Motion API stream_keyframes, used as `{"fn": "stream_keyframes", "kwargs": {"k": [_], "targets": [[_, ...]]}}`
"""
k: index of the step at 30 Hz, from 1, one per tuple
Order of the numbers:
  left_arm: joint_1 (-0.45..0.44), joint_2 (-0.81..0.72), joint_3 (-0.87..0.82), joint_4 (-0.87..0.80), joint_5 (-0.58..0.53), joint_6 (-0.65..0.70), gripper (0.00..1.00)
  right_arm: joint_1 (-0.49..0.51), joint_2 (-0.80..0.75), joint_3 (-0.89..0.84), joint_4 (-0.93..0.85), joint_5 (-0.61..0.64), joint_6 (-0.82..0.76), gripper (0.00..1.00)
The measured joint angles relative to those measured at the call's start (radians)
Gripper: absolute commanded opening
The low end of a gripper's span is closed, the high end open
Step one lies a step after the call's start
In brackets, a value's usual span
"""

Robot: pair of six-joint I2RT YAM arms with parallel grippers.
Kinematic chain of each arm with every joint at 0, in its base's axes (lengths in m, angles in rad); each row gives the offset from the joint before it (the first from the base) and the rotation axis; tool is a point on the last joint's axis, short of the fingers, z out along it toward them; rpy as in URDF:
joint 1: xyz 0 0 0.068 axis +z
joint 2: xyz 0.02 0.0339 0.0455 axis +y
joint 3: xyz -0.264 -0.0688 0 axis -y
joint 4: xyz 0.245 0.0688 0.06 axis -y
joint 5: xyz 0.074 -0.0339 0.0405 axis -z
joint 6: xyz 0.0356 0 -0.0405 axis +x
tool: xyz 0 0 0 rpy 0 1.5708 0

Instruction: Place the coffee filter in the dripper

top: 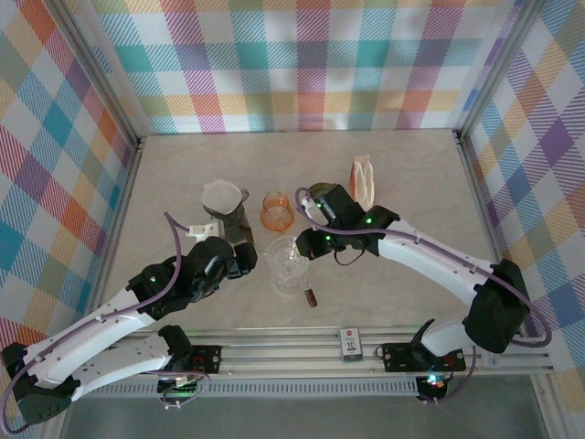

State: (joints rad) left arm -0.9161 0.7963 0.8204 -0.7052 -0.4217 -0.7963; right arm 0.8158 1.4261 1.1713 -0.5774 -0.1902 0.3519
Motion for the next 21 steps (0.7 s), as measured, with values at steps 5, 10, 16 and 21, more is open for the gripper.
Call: {"fn": "stream_keyframes", "kwargs": {"k": [5, 10, 16, 21], "targets": [[0.0, -0.003, -0.01, 0.0, 0.0, 0.0, 0.81, 0.0, 0.01, 0.0, 0.0, 0.007, 0.001, 0.54], [0.0, -0.004, -0.014, 0.001, 0.0, 0.0, 0.85, 0.0, 0.009, 0.0, 0.0, 0.024, 0.0, 0.69], [0.0, -0.009, -0.021, 0.001, 0.001, 0.001, 0.96, -0.017, -0.029, 0.0, 0.0, 0.059, 0.003, 0.72], [0.0, -0.015, -0.026, 0.002, 0.001, -0.004, 1.0, -0.115, -0.088, 0.0, 0.012, 0.085, 0.002, 0.73]]}}
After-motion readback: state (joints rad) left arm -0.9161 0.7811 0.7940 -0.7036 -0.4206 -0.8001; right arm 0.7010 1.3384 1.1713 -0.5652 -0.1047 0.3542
